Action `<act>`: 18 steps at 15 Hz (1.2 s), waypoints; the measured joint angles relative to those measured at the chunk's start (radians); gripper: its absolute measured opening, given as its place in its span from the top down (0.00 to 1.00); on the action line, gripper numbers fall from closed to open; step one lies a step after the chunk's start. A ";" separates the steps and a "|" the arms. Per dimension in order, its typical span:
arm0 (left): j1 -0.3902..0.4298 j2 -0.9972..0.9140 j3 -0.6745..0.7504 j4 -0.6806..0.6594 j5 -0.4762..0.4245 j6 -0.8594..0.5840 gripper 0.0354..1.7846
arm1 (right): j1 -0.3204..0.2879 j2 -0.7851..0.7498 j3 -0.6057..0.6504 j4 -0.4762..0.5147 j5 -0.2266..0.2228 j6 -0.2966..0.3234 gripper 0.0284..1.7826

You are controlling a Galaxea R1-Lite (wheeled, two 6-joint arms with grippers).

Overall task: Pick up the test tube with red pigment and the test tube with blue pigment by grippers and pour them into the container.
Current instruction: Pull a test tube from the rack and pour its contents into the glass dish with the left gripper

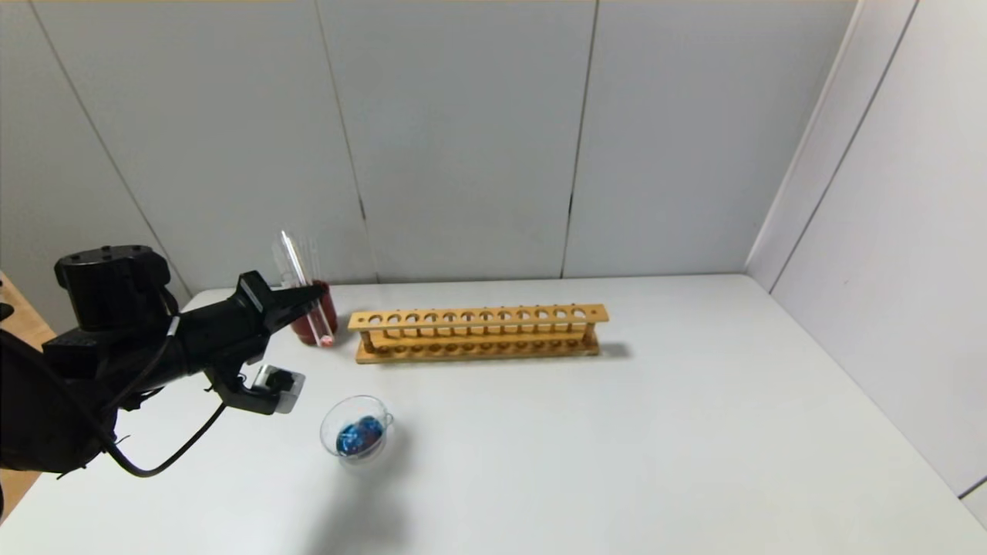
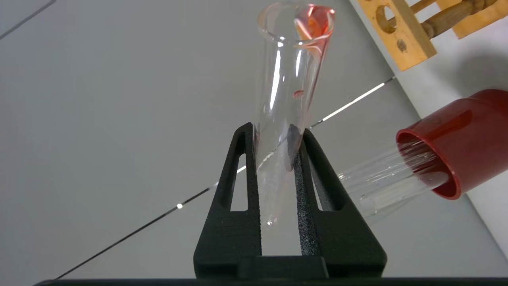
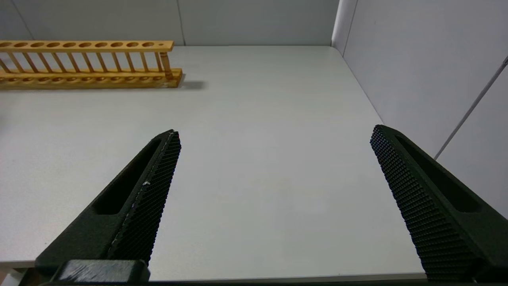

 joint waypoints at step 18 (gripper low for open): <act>0.001 -0.056 -0.024 -0.001 -0.005 0.160 0.85 | 0.000 0.000 0.000 0.000 0.000 0.000 0.02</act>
